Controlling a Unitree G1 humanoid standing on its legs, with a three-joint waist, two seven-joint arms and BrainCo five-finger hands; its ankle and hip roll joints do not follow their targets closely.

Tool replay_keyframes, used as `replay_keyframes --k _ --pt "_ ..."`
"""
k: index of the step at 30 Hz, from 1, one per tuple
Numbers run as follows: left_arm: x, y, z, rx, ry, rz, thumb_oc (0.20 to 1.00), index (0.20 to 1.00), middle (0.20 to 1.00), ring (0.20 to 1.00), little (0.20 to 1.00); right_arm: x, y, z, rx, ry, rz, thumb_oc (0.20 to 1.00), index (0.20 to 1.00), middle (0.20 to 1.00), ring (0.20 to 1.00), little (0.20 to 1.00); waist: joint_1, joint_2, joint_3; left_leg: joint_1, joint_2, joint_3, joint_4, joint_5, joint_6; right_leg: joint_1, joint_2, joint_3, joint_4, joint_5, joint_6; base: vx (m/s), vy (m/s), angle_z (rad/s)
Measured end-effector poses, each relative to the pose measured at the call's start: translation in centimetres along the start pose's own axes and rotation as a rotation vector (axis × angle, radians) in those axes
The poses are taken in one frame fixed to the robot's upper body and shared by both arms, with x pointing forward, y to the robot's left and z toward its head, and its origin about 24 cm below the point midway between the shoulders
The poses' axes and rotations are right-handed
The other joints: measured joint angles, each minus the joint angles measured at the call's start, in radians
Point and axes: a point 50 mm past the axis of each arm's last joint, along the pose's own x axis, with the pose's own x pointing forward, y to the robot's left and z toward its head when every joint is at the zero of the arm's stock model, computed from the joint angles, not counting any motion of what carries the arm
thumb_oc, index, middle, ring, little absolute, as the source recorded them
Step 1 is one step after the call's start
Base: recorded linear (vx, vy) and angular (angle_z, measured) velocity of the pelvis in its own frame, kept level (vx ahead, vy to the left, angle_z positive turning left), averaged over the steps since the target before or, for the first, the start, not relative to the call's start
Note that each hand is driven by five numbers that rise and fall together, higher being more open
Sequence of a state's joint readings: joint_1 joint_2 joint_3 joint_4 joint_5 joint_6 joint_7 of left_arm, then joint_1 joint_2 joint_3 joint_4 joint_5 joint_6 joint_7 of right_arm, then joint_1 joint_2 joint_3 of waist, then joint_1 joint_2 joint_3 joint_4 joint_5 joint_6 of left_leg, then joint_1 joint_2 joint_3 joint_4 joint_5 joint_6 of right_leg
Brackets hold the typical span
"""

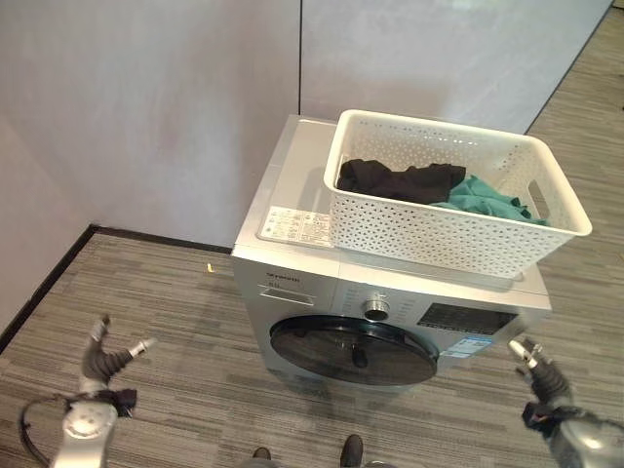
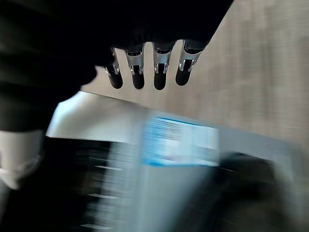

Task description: Grab the laundry basket,head to the washer,open it,put in the laundry and shut it.

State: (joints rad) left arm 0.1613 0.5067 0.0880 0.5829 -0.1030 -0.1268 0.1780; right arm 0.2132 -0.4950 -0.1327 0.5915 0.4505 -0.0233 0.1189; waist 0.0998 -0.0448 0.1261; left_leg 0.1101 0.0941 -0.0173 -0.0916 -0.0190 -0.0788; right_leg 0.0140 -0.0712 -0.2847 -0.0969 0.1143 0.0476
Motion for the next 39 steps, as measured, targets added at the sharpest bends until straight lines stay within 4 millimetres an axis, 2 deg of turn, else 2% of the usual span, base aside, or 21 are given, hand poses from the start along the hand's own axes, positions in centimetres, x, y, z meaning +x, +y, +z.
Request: replay_keyframes --k 1,3,5,6,7,9,11,12,15,16,17,19,21,22,28,31,33,35,39 --pt "-0.5 -1.7 -2.4 0.041 0.105 -0.067 1.000 1.000 1.000 1.000 1.000 0.2 0.9 -2.2 -0.027 0.098 0.028 1.000 1.000 1.000 1.000 1.000 0.001 -0.002 -0.001 -0.003 0.000 -0.001 0.000 0.001 -0.001 -0.002 -0.001 -0.002 0.000 0.000 0.000 -0.03 -0.021 0.04" --pt "-1.5 -3.9 -5.2 0.056 0.235 -0.143 1.000 1.000 1.000 1.000 1.000 0.2 2.2 -5.0 -0.078 0.224 0.066 1.000 1.000 1.000 1.000 1.000 0.000 -0.004 -0.001 -0.008 -0.001 -0.003 0.003 0.002 -0.002 -0.004 -0.002 -0.006 0.000 0.003 0.000 -0.01 -0.006 0.03" --pt "-2.4 -5.7 -6.6 0.073 0.317 -0.208 1.000 1.000 1.000 1.000 1.000 0.0 3.7 -6.9 -0.103 0.320 0.105 1.000 1.000 1.000 1.000 1.000 0.003 -0.003 0.002 -0.010 -0.001 -0.003 0.003 0.002 -0.003 -0.006 -0.002 -0.007 0.000 0.003 0.000 0.00 0.000 0.00" --pt "-3.0 -6.7 -8.0 0.162 0.377 -0.262 1.000 1.000 1.000 1.000 1.000 0.2 4.3 -8.3 -0.186 0.405 0.112 1.000 1.000 1.000 1.000 1.000 0.005 -0.006 0.003 -0.006 -0.001 -0.005 0.004 0.002 -0.003 0.000 -0.002 -0.013 0.000 0.001 0.001 -0.01 -0.009 0.05" --pt "-3.3 -7.6 -8.2 0.200 0.399 -0.310 1.000 1.000 1.000 1.000 1.000 -0.1 5.2 -9.3 -0.228 0.471 0.145 1.000 1.000 1.000 1.000 1.000 0.006 -0.003 0.005 -0.009 -0.001 -0.006 0.002 0.002 -0.003 -0.004 -0.003 -0.013 0.000 -0.005 0.004 0.03 -0.001 0.06" --pt "-4.2 -8.4 -9.3 0.208 0.449 -0.324 1.000 1.000 1.000 1.000 1.000 0.0 6.6 -9.7 -0.246 0.478 0.157 1.000 1.000 1.000 1.000 1.000 0.006 0.008 0.006 -0.007 0.000 -0.005 0.001 0.001 -0.003 -0.002 -0.003 -0.012 0.000 -0.005 0.004 0.04 0.004 0.00" --pt "-5.2 -8.8 -10.9 0.251 0.590 -0.338 1.000 1.000 1.000 1.000 1.000 0.3 8.2 -9.9 -0.337 0.509 0.206 1.000 1.000 1.000 1.000 1.000 -0.005 0.013 -0.006 -0.003 0.001 0.002 0.002 0.001 -0.003 -0.002 -0.001 -0.003 0.000 -0.005 0.003 0.04 -0.001 -0.09" --pt "-5.5 -9.2 -11.1 0.257 0.598 -0.358 1.000 1.000 1.000 1.000 1.000 0.7 9.3 -9.1 -0.358 0.451 0.240 1.000 1.000 1.000 1.000 1.000 -0.010 0.020 -0.008 -0.006 0.001 0.005 0.002 -0.002 0.002 -0.007 0.000 0.001 0.000 -0.003 0.000 0.02 -0.002 -0.11" --pt "-5.0 -9.1 -10.5 0.251 0.555 -0.350 1.000 1.000 1.000 1.000 1.000 1.1 9.3 -8.1 -0.386 0.388 0.227 1.000 1.000 1.000 1.000 1.000 -0.007 0.025 -0.010 -0.008 0.002 0.007 0.002 0.000 -0.001 -0.011 0.001 0.003 0.000 0.000 -0.003 0.01 -0.006 -0.04" --pt "-4.8 -9.1 -10.1 0.234 0.533 -0.339 1.000 1.000 1.000 1.000 1.000 1.6 8.9 -6.5 -0.454 0.312 0.215 1.000 1.000 1.000 1.000 1.000 -0.007 0.030 -0.014 -0.007 0.002 0.008 0.002 0.000 0.000 -0.010 0.002 0.005 0.000 0.000 -0.002 0.02 -0.015 -0.07" --pt "-5.0 -8.7 -10.4 0.214 0.539 -0.315 1.000 1.000 1.000 1.000 1.000 1.9 8.3 -3.9 -0.554 0.175 0.203 1.000 1.000 1.000 1.000 1.000 -0.017 0.034 -0.017 -0.002 0.002 0.016 0.001 0.000 0.000 -0.009 0.003 0.011 0.000 0.003 -0.006 0.02 -0.029 -0.11" --pt "-5.0 -8.5 -10.4 0.218 0.535 -0.303 1.000 1.000 1.000 1.000 1.000 2.4 7.6 -1.7 -0.606 0.093 0.162 1.000 1.000 1.000 1.000 1.000 -0.027 0.031 -0.019 0.009 0.004 0.026 0.002 0.000 0.000 -0.007 0.007 0.023 0.000 0.004 -0.006 0.02 -0.032 -0.15" --pt "-5.5 -9.1 -10.5 0.196 0.533 -0.307 1.000 1.000 1.000 1.000 1.000 0.9 7.1 1.2 -0.656 -0.082 0.108 1.000 1.000 1.000 1.000 1.000 -0.033 0.040 -0.020 0.014 0.004 0.031 0.000 -0.001 0.001 -0.004 0.007 0.030 0.000 0.004 -0.006 0.01 -0.026 -0.12" --pt "-6.1 -9.0 -11.1 0.208 0.558 -0.317 1.000 1.000 1.000 1.000 1.000 1.1 7.4 2.0 -0.698 -0.132 0.096 1.000 1.000 1.000 1.000 1.000 -0.059 0.036 -0.022 0.026 0.006 0.033 0.000 -0.003 0.002 0.006 0.010 0.033 0.000 0.003 -0.004 0.00 -0.036 -0.10" --pt "-5.8 -9.2 -10.8 0.210 0.539 -0.303 1.000 1.000 1.000 1.000 1.000 1.4 5.8 0.3 -0.767 -0.046 0.008 1.000 1.000 1.000 1.000 1.000 -0.058 0.036 -0.025 0.029 0.009 0.053 -0.004 -0.009 0.009 0.001 0.013 0.048 0.000 0.003 -0.004 -0.01 -0.022 -0.09" --pt "-6.0 -9.0 -11.0 0.215 0.547 -0.293 1.000 1.000 1.000 1.000 1.000 1.8 6.1 0.1 -0.783 -0.029 0.018 1.000 1.000 1.000 1.000 1.000 -0.056 0.045 -0.024 0.028 0.011 0.054 -0.004 -0.009 0.009 0.000 0.015 0.050 0.000 0.003 -0.005 0.00 -0.012 -0.03" --pt "-6.1 -9.0 -11.2 0.216 0.556 -0.292 1.000 1.000 1.000 1.000 1.000 2.5 7.0 0.4 -0.808 -0.024 0.049 1.000 1.000 1.000 1.000 1.000 -0.052 0.048 -0.024 0.028 0.015 0.054 -0.004 -0.009 0.009 -0.001 0.019 0.049 0.000 0.003 -0.006 0.00 -0.009 0.02" --pt "-6.3 -8.9 -11.4 0.208 0.562 -0.289 1.000 1.000 1.000 1.000 1.000 3.0 7.5 0.8 -0.843 -0.031 0.064 1.000 1.000 1.000 1.000 1.000 -0.026 0.057 -0.024 0.025 0.017 0.052 -0.004 -0.009 0.009 0.000 0.020 0.045 0.000 0.003 -0.005 -0.03 -0.021 0.07" --pt "-6.0 -9.1 -10.9 0.187 0.534 -0.291 1.000 1.000 1.000 1.000 1.000 4.3 7.8 2.8 -0.932 -0.061 0.067 1.000 1.000 1.000 1.000 1.000 0.006 0.066 -0.017 -0.009 0.017 0.020 0.005 0.002 -0.005 -0.015 0.016 0.012 0.000 0.003 -0.005 -0.04 -0.014 0.24"
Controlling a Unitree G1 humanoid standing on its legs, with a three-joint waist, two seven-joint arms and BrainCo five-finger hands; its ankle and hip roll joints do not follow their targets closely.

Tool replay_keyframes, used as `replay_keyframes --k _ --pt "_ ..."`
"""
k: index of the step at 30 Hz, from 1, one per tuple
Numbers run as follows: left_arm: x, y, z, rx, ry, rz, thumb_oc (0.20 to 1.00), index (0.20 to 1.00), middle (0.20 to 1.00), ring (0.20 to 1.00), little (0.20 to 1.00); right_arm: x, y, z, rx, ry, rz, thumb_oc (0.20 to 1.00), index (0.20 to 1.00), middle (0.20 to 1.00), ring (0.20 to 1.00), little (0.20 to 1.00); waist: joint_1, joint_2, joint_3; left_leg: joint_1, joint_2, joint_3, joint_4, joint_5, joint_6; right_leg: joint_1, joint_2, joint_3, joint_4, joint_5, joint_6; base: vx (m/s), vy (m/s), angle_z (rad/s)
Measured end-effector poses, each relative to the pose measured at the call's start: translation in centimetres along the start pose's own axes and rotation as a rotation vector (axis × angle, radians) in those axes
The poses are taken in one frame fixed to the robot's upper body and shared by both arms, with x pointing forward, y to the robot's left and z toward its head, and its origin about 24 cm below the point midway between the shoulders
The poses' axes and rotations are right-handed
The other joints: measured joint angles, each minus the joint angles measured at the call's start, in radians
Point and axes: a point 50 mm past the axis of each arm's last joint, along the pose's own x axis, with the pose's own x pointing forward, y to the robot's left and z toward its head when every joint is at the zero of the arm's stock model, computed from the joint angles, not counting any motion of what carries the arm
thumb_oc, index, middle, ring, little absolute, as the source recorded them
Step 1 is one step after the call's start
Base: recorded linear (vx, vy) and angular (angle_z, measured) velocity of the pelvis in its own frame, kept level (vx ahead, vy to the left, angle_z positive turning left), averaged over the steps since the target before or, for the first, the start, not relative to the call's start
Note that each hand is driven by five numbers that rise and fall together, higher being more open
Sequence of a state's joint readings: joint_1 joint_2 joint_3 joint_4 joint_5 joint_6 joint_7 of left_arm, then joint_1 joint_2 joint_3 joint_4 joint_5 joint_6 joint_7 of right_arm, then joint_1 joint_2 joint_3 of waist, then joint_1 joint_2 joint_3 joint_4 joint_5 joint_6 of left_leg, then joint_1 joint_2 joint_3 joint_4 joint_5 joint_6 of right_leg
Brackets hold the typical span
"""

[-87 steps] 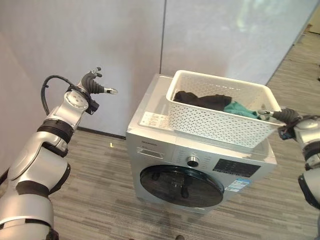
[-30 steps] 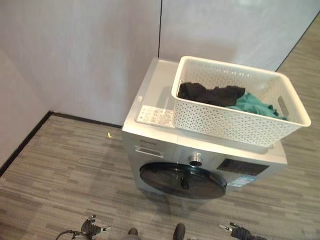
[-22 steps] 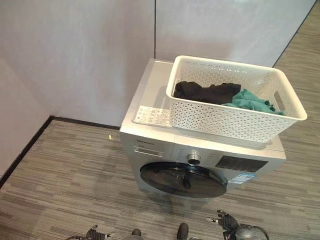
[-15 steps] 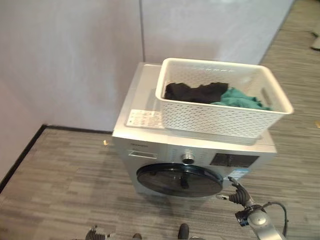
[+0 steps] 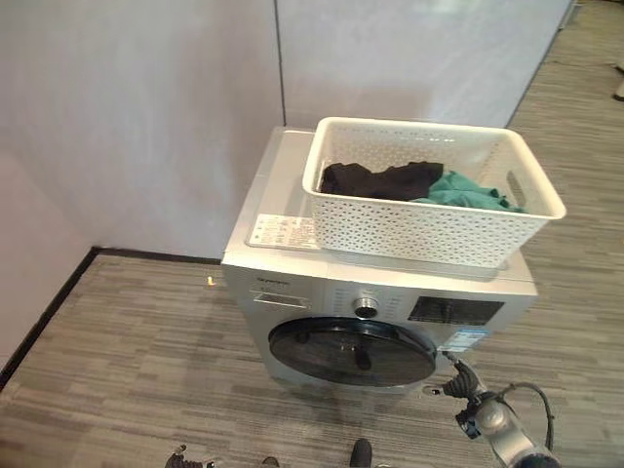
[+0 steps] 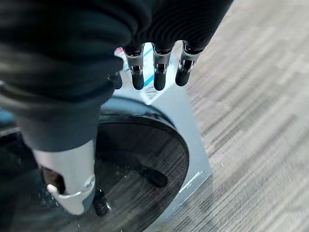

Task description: Grab the laundry basket,head to the washer,open it,put in the laundry and shut it.

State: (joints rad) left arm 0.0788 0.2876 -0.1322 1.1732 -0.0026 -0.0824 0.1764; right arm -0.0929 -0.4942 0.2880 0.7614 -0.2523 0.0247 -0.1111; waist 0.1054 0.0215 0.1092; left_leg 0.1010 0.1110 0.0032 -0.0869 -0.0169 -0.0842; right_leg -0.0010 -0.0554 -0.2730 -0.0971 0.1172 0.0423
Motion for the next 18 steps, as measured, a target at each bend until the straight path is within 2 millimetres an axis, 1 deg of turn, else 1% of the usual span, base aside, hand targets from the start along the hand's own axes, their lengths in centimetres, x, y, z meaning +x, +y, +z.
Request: replay_keyframes --k 1,3,4,7,8,10,11,12,14,15,16,17,18 --pt "-0.2 -0.1 -0.4 0.000 0.005 -0.008 1.000 1.000 1.000 1.000 1.000 0.4 -0.6 0.6 -0.029 -0.014 -0.008 1.000 1.000 1.000 1.000 1.000 0.012 0.010 0.009 -0.005 -0.001 -0.005 0.002 0.003 -0.003 0.001 -0.003 -0.010 0.000 0.000 0.000 -0.05 0.001 0.19" --pt "-0.2 -0.1 0.1 -0.004 -0.021 -0.011 1.000 1.000 1.000 1.000 1.000 0.9 -2.2 1.1 -0.112 -0.028 -0.034 1.000 1.000 1.000 1.000 1.000 0.015 0.022 0.023 -0.016 -0.005 -0.019 0.005 0.004 -0.003 -0.003 -0.007 -0.017 0.000 0.000 0.001 -0.02 0.005 0.20" --pt "-0.1 0.0 0.5 -0.008 -0.041 -0.008 1.000 1.000 1.000 1.000 1.000 0.9 -3.7 0.4 -0.206 -0.012 -0.043 1.000 1.000 1.000 1.000 1.000 0.022 0.036 0.035 -0.022 -0.006 -0.023 0.002 0.008 -0.002 -0.006 -0.011 -0.027 0.000 -0.001 0.002 0.00 -0.003 0.21" --pt "-0.2 -0.1 0.0 -0.009 -0.026 -0.019 1.000 1.000 1.000 1.000 1.000 0.9 -4.3 0.4 -0.247 -0.005 -0.055 1.000 1.000 1.000 1.000 1.000 0.021 0.049 0.045 -0.027 -0.006 -0.024 0.001 0.008 -0.003 -0.009 -0.012 -0.034 0.000 -0.003 0.003 -0.01 0.004 0.03" --pt "-0.1 -0.1 0.3 -0.032 -0.029 -0.023 1.000 1.000 1.000 1.000 1.000 1.2 -4.7 1.2 -0.269 -0.019 -0.060 1.000 1.000 1.000 1.000 1.000 0.018 0.050 0.064 -0.036 -0.007 -0.021 0.003 0.010 -0.004 -0.020 -0.012 -0.031 0.000 0.001 0.001 -0.05 0.003 -0.01" --pt "0.1 0.0 1.4 -0.050 -0.058 -0.023 1.000 1.000 1.000 1.000 1.000 1.4 -4.5 1.5 -0.272 -0.020 -0.052 1.000 1.000 1.000 1.000 1.000 0.020 0.052 0.076 -0.042 -0.006 -0.020 0.007 0.010 -0.004 -0.024 -0.011 -0.032 0.000 0.002 -0.001 -0.08 -0.005 -0.04" --pt "0.2 0.0 2.1 -0.056 -0.081 -0.023 1.000 1.000 1.000 1.000 1.000 1.8 -4.3 2.3 -0.272 -0.030 -0.050 1.000 1.000 1.000 1.000 1.000 0.017 0.047 0.081 -0.068 -0.006 -0.020 0.015 0.011 -0.005 -0.046 -0.011 -0.029 0.000 0.005 0.001 -0.08 -0.024 -0.03" --pt "0.4 0.0 3.7 -0.085 -0.129 -0.021 1.000 1.000 1.000 1.000 1.000 2.4 -3.8 3.3 -0.276 -0.037 -0.038 1.000 1.000 1.000 1.000 1.000 0.020 0.043 0.098 -0.096 -0.007 -0.023 0.016 0.021 -0.009 -0.071 -0.011 -0.030 0.000 0.015 -0.009 -0.08 -0.039 0.05" --pt "0.6 -0.1 6.1 -0.121 -0.189 -0.023 1.000 1.000 1.000 1.000 1.000 3.1 -3.6 5.1 -0.213 -0.049 -0.077 1.000 1.000 1.000 1.000 1.000 0.023 0.033 0.138 -0.139 0.005 -0.049 0.014 0.040 -0.021 -0.105 0.002 -0.043 0.000 0.020 -0.017 -0.05 -0.103 0.20" --pt "0.5 -0.4 6.1 -0.138 -0.187 -0.028 1.000 1.000 1.000 1.000 1.000 3.1 -3.2 5.4 -0.205 -0.054 -0.066 1.000 1.000 1.000 1.000 1.000 0.026 0.033 0.138 -0.140 0.010 -0.052 0.015 0.041 -0.023 -0.105 0.007 -0.044 0.000 0.018 -0.020 -0.05 -0.135 0.15" --pt "0.5 -1.0 6.2 -0.148 -0.190 -0.028 1.000 1.000 1.000 1.000 1.000 3.1 -1.9 6.0 -0.144 -0.057 -0.067 1.000 1.000 1.000 1.000 1.000 0.031 0.033 0.138 -0.141 0.020 -0.057 0.015 0.041 -0.026 -0.105 0.018 -0.045 0.000 0.014 -0.023 -0.05 -0.107 0.02" --pt "0.5 -1.0 6.2 -0.148 -0.190 -0.028 1.000 1.000 1.000 1.000 1.000 3.1 -1.9 6.0 -0.143 -0.057 -0.069 1.000 1.000 1.000 1.000 1.000 0.031 0.033 0.138 -0.141 0.020 -0.057 0.015 0.041 -0.026 -0.105 0.019 -0.045 0.000 0.014 -0.023 -0.04 -0.070 0.09" --pt "0.4 -1.5 6.6 -0.158 -0.199 -0.037 1.000 1.000 1.000 1.000 1.000 3.2 -1.5 6.3 -0.108 -0.059 -0.073 1.000 1.000 1.000 1.000 1.000 0.035 0.033 0.139 -0.151 0.030 -0.073 0.019 0.044 -0.033 -0.105 0.030 -0.055 0.000 0.008 -0.029 -0.13 -0.078 0.28"
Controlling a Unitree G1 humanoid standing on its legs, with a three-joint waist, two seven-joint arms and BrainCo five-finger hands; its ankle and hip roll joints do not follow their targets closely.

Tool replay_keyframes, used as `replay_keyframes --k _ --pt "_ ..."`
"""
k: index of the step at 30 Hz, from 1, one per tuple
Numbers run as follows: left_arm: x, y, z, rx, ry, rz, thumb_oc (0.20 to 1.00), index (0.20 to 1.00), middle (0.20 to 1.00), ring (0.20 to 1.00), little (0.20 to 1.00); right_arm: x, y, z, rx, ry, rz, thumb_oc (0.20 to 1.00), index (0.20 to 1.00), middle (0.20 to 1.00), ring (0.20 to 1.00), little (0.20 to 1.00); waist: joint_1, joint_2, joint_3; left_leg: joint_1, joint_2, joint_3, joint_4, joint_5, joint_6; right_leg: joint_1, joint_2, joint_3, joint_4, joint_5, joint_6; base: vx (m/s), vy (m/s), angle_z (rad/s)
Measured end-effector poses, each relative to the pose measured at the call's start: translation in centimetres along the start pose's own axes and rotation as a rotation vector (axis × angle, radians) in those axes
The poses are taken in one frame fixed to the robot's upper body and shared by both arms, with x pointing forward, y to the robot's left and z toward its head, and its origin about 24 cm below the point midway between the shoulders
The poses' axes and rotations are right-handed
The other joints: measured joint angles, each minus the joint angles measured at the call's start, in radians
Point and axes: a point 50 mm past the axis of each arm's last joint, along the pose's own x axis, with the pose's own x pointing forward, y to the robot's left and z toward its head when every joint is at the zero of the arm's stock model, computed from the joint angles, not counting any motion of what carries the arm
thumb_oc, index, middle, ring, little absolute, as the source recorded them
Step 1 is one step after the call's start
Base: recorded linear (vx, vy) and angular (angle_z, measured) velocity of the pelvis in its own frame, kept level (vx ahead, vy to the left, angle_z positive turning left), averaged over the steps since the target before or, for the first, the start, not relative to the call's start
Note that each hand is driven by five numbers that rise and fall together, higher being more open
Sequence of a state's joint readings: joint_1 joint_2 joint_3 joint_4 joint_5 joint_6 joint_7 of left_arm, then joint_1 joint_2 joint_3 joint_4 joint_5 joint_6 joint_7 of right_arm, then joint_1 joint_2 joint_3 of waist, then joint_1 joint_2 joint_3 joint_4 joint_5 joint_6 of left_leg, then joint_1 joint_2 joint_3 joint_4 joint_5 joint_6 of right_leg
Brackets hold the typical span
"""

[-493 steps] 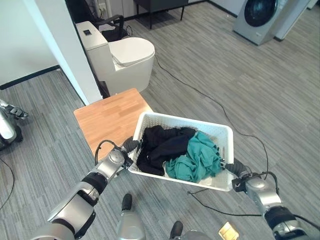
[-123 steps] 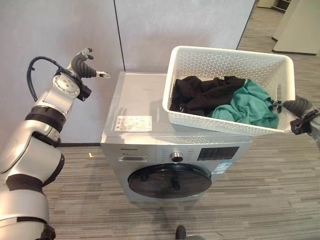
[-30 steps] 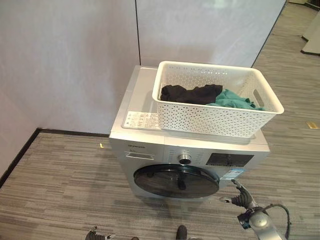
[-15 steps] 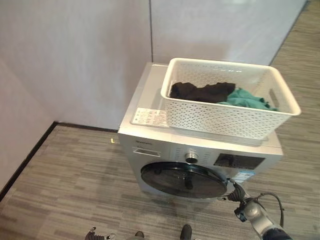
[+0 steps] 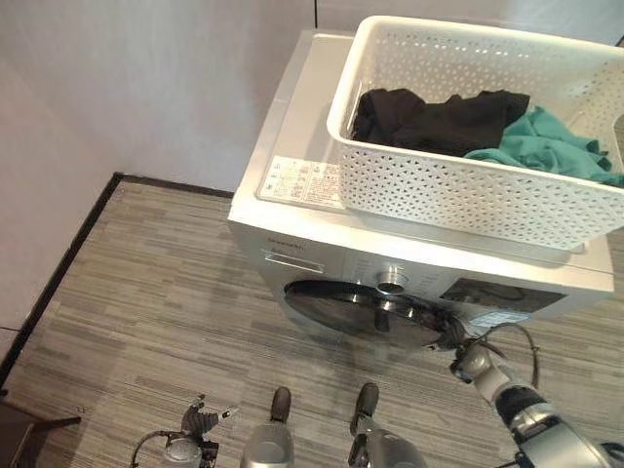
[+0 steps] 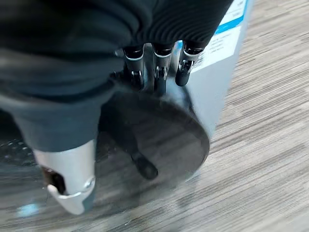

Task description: Grab the laundry basket,head to the washer,open it,put in the laundry and shut it.

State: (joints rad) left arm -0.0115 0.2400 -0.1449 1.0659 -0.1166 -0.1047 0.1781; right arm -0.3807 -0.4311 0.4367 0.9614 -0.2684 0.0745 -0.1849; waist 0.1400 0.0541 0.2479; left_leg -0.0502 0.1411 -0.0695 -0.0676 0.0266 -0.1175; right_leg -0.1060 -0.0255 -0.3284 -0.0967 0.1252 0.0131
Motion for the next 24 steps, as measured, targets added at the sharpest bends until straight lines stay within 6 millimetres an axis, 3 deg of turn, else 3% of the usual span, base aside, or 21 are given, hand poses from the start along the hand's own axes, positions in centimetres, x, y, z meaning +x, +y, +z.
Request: replay_keyframes --k 3,5,6,7,8,9,10,12,14,16,17,18,20,21,22,23,24 --pt "0.1 -1.1 2.1 0.010 -0.086 -0.025 1.000 1.000 1.000 1.000 1.000 -0.2 0.1 -0.7 0.019 0.012 -0.001 1.000 1.000 1.000 1.000 1.000 0.011 0.002 0.005 -0.048 0.016 -0.048 0.026 0.023 -0.036 -0.001 0.021 -0.056 0.009 -0.008 -0.011 -0.17 -0.089 0.52" --pt "0.2 -2.0 4.3 0.038 -0.164 -0.058 1.000 1.000 1.000 1.000 1.000 -0.3 0.0 -1.4 0.050 0.037 -0.018 1.000 1.000 1.000 1.000 1.000 0.011 0.002 0.007 -0.099 0.018 -0.080 0.043 0.067 -0.058 -0.004 0.033 -0.107 0.009 -0.018 -0.013 -0.20 -0.134 1.05" --pt "0.2 -2.7 6.7 0.049 -0.245 -0.083 1.000 1.000 1.000 1.000 1.000 -0.5 0.1 -2.0 0.067 0.051 -0.015 1.000 1.000 1.000 1.000 1.000 0.009 -0.001 0.014 -0.127 0.031 -0.075 0.010 0.119 -0.053 -0.009 0.053 -0.135 0.010 -0.040 -0.032 -0.31 -0.202 1.38" --pt "0.0 -3.3 8.3 0.059 -0.303 -0.099 1.000 1.000 1.000 1.000 1.000 -0.6 0.0 -2.5 0.083 0.051 -0.024 1.000 1.000 1.000 1.000 1.000 0.007 0.005 0.017 -0.132 0.061 -0.035 -0.035 0.083 -0.036 -0.011 0.080 -0.159 0.010 -0.043 -0.068 -0.28 -0.141 1.26" --pt "0.0 -3.3 9.4 0.065 -0.338 -0.103 1.000 1.000 1.000 1.000 1.000 -0.8 0.4 -2.5 0.102 0.049 -0.023 1.000 1.000 1.000 1.000 1.000 0.011 -0.021 0.032 -0.143 0.070 0.003 -0.037 0.038 -0.037 -0.019 0.077 -0.172 0.009 -0.040 -0.100 -0.19 0.020 1.20" --pt "0.2 -2.5 12.2 0.088 -0.410 -0.086 1.000 1.000 1.000 1.000 1.000 -0.8 0.9 -1.7 0.130 0.022 -0.008 1.000 1.000 1.000 1.000 1.000 0.007 -0.119 0.062 -0.214 0.048 0.080 0.120 -0.019 -0.015 -0.061 0.008 -0.212 -0.001 -0.023 -0.155 -0.12 0.091 0.91" --pt "0.1 -2.6 13.0 0.103 -0.437 -0.092 1.000 1.000 1.000 1.000 1.000 -0.7 1.2 -0.9 0.143 -0.001 0.003 1.000 1.000 1.000 1.000 1.000 0.013 -0.158 0.070 -0.264 0.029 0.076 0.333 -0.032 -0.011 -0.083 -0.017 -0.203 0.002 -0.022 -0.154 -0.09 0.187 0.72" --pt "-0.2 -3.2 11.9 0.119 -0.424 -0.132 1.000 1.000 1.000 1.000 1.000 -0.7 1.7 -0.3 0.158 -0.020 0.022 1.000 1.000 1.000 1.000 1.000 -0.013 -0.119 0.088 -0.183 0.048 0.036 0.558 -0.102 -0.047 -0.034 -0.008 -0.211 0.000 -0.015 -0.131 -0.03 0.250 0.01" --pt "-0.6 -3.4 10.4 0.116 -0.407 -0.158 1.000 1.000 1.000 1.000 1.000 -1.2 3.1 -0.6 0.175 -0.009 0.070 1.000 1.000 1.000 1.000 1.000 -0.066 -0.067 0.068 -0.037 0.037 0.021 0.568 -0.170 -0.063 0.006 -0.008 -0.234 0.000 -0.017 -0.091 -0.01 0.196 0.10" --pt "-1.1 -3.7 9.9 0.110 -0.414 -0.184 1.000 1.000 1.000 1.000 1.000 -1.8 4.4 -1.6 0.181 0.023 0.110 1.000 1.000 1.000 1.000 1.000 -0.100 -0.018 0.028 0.077 0.034 0.063 0.423 -0.194 -0.031 -0.002 -0.008 -0.237 0.001 -0.030 -0.061 -0.15 0.367 0.46" --pt "-1.4 -4.0 10.9 0.121 -0.455 -0.203 1.000 1.000 1.000 1.000 1.000 -2.7 5.6 -3.3 0.185 0.071 0.167 1.000 1.000 1.000 1.000 1.000 -0.128 0.025 0.007 0.162 0.032 0.103 0.259 -0.202 -0.026 -0.007 -0.007 -0.255 0.011 0.009 -0.040 -0.29 0.497 0.55" --pt "-1.8 -4.3 11.6 0.126 -0.494 -0.222 1.000 1.000 1.000 1.000 1.000 -3.1 6.3 -3.7 0.189 0.089 0.197 1.000 1.000 1.000 1.000 1.000 -0.122 0.039 -0.004 0.202 0.008 0.106 0.163 -0.212 0.001 -0.023 -0.012 -0.251 0.021 0.020 -0.039 -0.30 0.464 0.36" --pt "-2.4 -4.7 12.7 0.149 -0.550 -0.253 1.000 1.000 1.000 1.000 1.000 -3.2 7.3 -3.4 0.200 0.101 0.236 1.000 1.000 1.000 1.000 1.000 -0.103 0.049 -0.012 0.206 -0.073 0.070 0.093 -0.241 0.055 -0.064 -0.035 -0.233 0.046 0.050 -0.032 -0.21 0.346 -0.31" --pt "-2.5 -4.6 13.0 0.169 -0.565 -0.257 1.000 1.000 1.000 1.000 1.000 -3.3 7.8 -3.1 0.213 0.101 0.246 1.000 1.000 1.000 1.000 1.000 -0.090 0.026 -0.010 0.211 -0.102 0.064 0.081 -0.234 0.081 -0.076 -0.062 -0.216 0.051 0.068 -0.045 -0.12 0.221 -0.26" --pt "-2.6 -4.6 13.1 0.181 -0.577 -0.264 1.000 1.000 1.000 1.000 1.000 -3.5 8.7 -2.5 0.231 0.095 0.270 1.000 1.000 1.000 1.000 1.000 -0.095 0.012 -0.017 0.208 -0.133 0.063 0.073 -0.227 0.093 -0.085 -0.091 -0.211 0.050 0.082 -0.031 -0.22 0.294 -0.32" --pt "-3.0 -4.5 12.7 0.180 -0.583 -0.273 1.000 1.000 1.000 1.000 1.000 -3.7 9.3 -2.3 0.239 0.094 0.298 1.000 1.000 1.000 1.000 1.000 -0.088 0.006 -0.033 0.201 -0.159 0.083 0.053 -0.193 0.125 -0.116 -0.126 -0.200 0.069 0.033 0.027 -0.18 0.205 -0.20" --pt "-3.0 -4.5 12.4 0.181 -0.577 -0.277 1.000 1.000 1.000 1.000 1.000 -3.8 9.7 -2.1 0.246 0.093 0.310 1.000 1.000 1.000 1.000 1.000 -0.087 0.029 -0.044 0.189 -0.152 0.089 0.054 -0.182 0.143 -0.132 -0.128 -0.204 0.109 0.002 0.051 -0.17 0.203 -0.23"
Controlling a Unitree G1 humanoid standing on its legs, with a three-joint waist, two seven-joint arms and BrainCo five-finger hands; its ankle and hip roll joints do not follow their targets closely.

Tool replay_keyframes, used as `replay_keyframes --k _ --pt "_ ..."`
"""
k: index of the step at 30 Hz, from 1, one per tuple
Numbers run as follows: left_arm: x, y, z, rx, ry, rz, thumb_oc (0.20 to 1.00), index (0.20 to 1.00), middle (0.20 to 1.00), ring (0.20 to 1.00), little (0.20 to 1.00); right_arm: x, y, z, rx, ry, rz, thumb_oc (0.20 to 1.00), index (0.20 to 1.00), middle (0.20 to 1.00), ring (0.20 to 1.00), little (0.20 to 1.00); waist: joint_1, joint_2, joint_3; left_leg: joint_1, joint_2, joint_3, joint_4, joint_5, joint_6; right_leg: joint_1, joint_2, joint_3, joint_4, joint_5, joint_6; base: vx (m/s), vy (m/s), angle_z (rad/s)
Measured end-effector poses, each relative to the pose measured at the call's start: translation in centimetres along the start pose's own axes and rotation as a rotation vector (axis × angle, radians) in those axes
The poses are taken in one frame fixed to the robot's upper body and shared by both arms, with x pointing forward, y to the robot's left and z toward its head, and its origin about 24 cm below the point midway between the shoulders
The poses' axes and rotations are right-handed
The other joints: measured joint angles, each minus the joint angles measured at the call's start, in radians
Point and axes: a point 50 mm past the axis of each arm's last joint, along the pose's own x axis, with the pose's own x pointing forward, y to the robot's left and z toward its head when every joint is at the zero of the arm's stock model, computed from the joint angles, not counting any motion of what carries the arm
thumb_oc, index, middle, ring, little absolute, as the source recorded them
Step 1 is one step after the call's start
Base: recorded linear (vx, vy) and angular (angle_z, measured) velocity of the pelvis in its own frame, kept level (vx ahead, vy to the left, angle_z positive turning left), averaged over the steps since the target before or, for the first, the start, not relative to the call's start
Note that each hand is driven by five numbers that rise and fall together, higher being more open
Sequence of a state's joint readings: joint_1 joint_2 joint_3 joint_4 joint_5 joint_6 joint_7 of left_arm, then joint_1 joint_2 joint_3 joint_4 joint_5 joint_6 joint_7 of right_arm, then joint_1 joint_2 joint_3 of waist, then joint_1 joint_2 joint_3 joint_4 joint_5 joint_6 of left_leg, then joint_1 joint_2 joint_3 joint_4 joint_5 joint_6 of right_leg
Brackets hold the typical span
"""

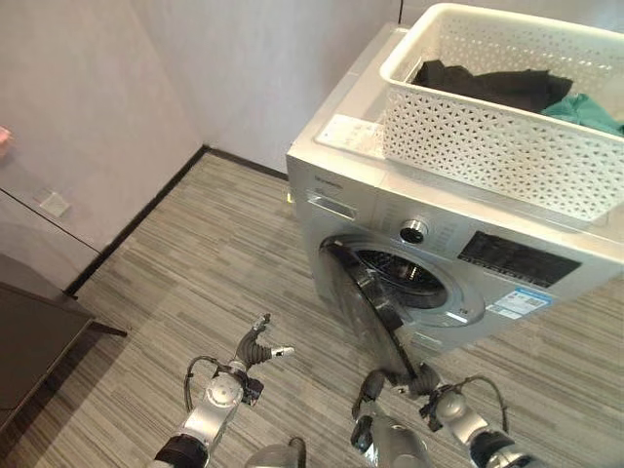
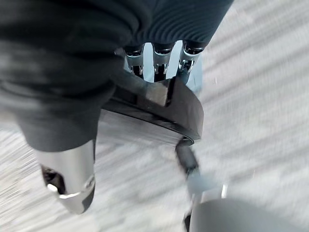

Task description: Grab the laundry basket,head to the washer,open it,put in the laundry and shut it.

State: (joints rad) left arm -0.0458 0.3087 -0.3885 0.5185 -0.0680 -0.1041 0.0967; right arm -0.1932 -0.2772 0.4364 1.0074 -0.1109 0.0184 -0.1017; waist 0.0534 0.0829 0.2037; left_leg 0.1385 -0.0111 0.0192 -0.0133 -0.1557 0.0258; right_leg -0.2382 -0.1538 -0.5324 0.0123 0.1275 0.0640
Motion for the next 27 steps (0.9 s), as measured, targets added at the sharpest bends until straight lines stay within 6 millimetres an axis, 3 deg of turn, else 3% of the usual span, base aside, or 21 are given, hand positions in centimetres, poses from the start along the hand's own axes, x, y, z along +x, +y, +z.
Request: replay_keyframes --k 1,2,3,4,5,6,8,10,12,13,15,17,20,22,23,25,27 --pt "-0.4 0.1 -0.2 0.003 -0.001 -0.004 1.000 1.000 1.000 1.000 1.000 0.1 0.7 0.2 0.013 0.009 0.018 1.000 1.000 1.000 1.000 1.000 0.000 0.013 -0.008 -0.013 0.014 0.021 0.005 0.015 0.015 -0.022 -0.011 0.012 0.050 0.007 -0.026 -0.12 0.081 0.07" --pt "-0.6 0.1 -0.1 0.008 -0.011 -0.009 1.000 1.000 1.000 1.000 1.000 0.1 1.1 0.2 0.017 0.011 0.034 1.000 1.000 1.000 1.000 1.000 0.002 0.019 -0.014 -0.017 0.017 0.032 0.000 0.029 0.021 -0.031 -0.040 0.019 0.104 0.008 -0.029 -0.12 0.081 0.18" --pt "-0.6 0.1 0.0 0.009 -0.016 -0.010 1.000 1.000 1.000 1.000 1.000 0.0 1.3 0.2 0.017 0.010 0.047 1.000 1.000 1.000 1.000 1.000 0.003 0.020 -0.019 -0.028 0.018 0.042 0.000 0.040 0.022 -0.027 -0.053 0.037 0.137 0.004 -0.009 -0.18 0.119 0.16" --pt "-1.0 0.5 -0.5 0.038 -0.002 -0.009 1.000 1.000 1.000 1.000 1.000 0.1 1.8 0.7 0.022 -0.005 0.061 1.000 1.000 1.000 1.000 1.000 0.034 0.015 -0.023 -0.038 0.020 0.051 0.006 0.056 0.012 -0.035 -0.093 0.129 0.264 -0.058 0.009 -0.03 0.037 0.07" --pt "-1.2 0.8 -0.8 0.050 0.008 -0.006 1.000 1.000 1.000 1.000 1.000 0.1 2.0 0.8 0.021 -0.009 0.066 1.000 1.000 1.000 1.000 1.000 0.036 0.013 -0.023 -0.040 0.020 0.048 0.008 0.059 0.008 -0.015 -0.093 0.144 0.282 -0.079 0.019 0.00 0.000 0.00" --pt "-1.5 1.6 -0.7 0.087 0.003 -0.002 1.000 1.000 1.000 1.000 1.000 0.0 2.3 0.7 0.024 -0.006 0.079 1.000 1.000 1.000 1.000 1.000 0.050 0.008 -0.024 -0.037 0.028 0.047 0.006 0.067 -0.005 0.040 -0.091 0.191 0.306 -0.144 0.020 0.09 -0.038 0.05" --pt "-1.9 2.6 0.6 0.157 -0.063 0.003 1.000 1.000 1.000 1.000 1.000 0.0 2.4 0.4 0.028 0.007 0.089 1.000 1.000 1.000 1.000 1.000 0.061 -0.003 -0.028 -0.033 0.034 0.045 0.001 0.073 -0.024 0.102 -0.074 0.191 0.219 -0.179 0.029 0.05 -0.055 -0.06" --pt "-2.7 3.9 4.7 0.205 -0.259 0.028 1.000 1.000 1.000 1.000 1.000 -0.1 1.9 -0.6 0.022 0.028 0.078 1.000 1.000 1.000 1.000 1.000 0.072 0.016 -0.047 -0.031 0.071 0.049 -0.019 0.092 -0.052 0.159 0.001 0.189 0.083 -0.092 0.001 0.01 -0.093 -0.26" --pt "-3.2 4.7 7.7 0.220 -0.385 0.055 1.000 1.000 1.000 1.000 1.000 -0.3 2.0 -1.1 0.018 0.044 0.082 1.000 1.000 1.000 1.000 1.000 0.075 0.015 -0.048 -0.023 0.083 0.054 -0.029 0.096 -0.058 0.190 0.025 0.190 0.014 -0.054 -0.005 0.05 -0.111 -0.17" --pt "-3.6 5.7 11.3 0.300 -0.534 0.084 1.000 1.000 1.000 1.000 1.000 -0.5 2.1 -2.1 0.009 0.071 0.087 1.000 1.000 1.000 1.000 1.000 0.075 0.008 -0.054 -0.016 0.091 0.058 -0.033 0.101 -0.067 0.229 0.042 0.191 -0.071 -0.018 -0.005 0.05 -0.107 -0.13" --pt "-4.4 7.2 15.7 0.425 -0.720 0.153 1.000 1.000 1.000 1.000 1.000 -0.7 2.2 -2.8 -0.013 0.092 0.097 1.000 1.000 1.000 1.000 1.000 0.069 -0.004 -0.066 -0.006 0.095 0.069 -0.052 0.108 -0.080 0.240 0.050 0.194 -0.104 0.000 -0.006 0.05 -0.109 -0.16" --pt "-5.3 7.6 18.5 0.475 -0.845 0.190 1.000 1.000 1.000 1.000 1.000 -0.9 2.6 -3.3 -0.013 0.110 0.109 1.000 1.000 1.000 1.000 1.000 0.067 -0.010 -0.074 0.002 0.094 0.072 -0.065 0.115 -0.090 0.241 0.051 0.195 -0.111 0.001 -0.004 0.06 -0.087 -0.08" --pt "-7.4 6.6 22.2 0.469 -1.053 0.179 1.000 1.000 1.000 1.000 1.000 -1.3 3.7 -4.3 -0.003 0.144 0.136 1.000 1.000 1.000 1.000 1.000 0.064 -0.025 -0.095 0.004 0.095 0.068 -0.069 0.118 -0.092 0.240 0.049 0.193 -0.111 0.001 -0.003 0.08 -0.089 0.05" --pt "-8.3 5.4 24.5 0.341 -1.172 0.108 1.000 1.000 1.000 1.000 1.000 -1.6 4.3 -4.9 0.001 0.174 0.153 1.000 1.000 1.000 1.000 1.000 0.067 -0.031 -0.111 0.004 0.092 0.054 -0.068 0.119 -0.091 0.247 0.048 0.188 -0.111 0.001 -0.005 0.08 -0.061 0.14" --pt "-8.8 4.4 25.7 0.213 -1.238 -0.023 1.000 1.000 1.000 1.000 1.000 -1.7 4.3 -5.2 0.003 0.188 0.159 1.000 1.000 1.000 1.000 1.000 0.057 -0.028 -0.120 0.007 0.092 0.050 -0.069 0.119 -0.091 0.252 0.046 0.186 -0.111 0.000 -0.002 0.12 -0.067 0.13" --pt "-8.4 3.1 25.8 0.062 -1.218 -0.175 1.000 1.000 1.000 1.000 1.000 -1.8 4.3 -5.8 0.008 0.218 0.164 1.000 1.000 1.000 1.000 1.000 0.048 -0.018 -0.131 0.017 0.089 0.048 -0.074 0.119 -0.091 0.260 0.044 0.183 -0.111 -0.002 -0.001 0.07 -0.040 0.06" --pt "-6.5 -0.1 25.4 -0.224 -1.104 -0.436 1.000 1.000 1.000 1.000 1.000 -2.1 4.4 -6.7 0.014 0.254 0.168 1.000 1.000 1.000 1.000 1.000 0.042 -0.007 -0.142 0.021 0.087 0.043 -0.075 0.119 -0.090 0.268 0.046 0.177 -0.111 -0.003 0.001 0.05 -0.037 0.07"
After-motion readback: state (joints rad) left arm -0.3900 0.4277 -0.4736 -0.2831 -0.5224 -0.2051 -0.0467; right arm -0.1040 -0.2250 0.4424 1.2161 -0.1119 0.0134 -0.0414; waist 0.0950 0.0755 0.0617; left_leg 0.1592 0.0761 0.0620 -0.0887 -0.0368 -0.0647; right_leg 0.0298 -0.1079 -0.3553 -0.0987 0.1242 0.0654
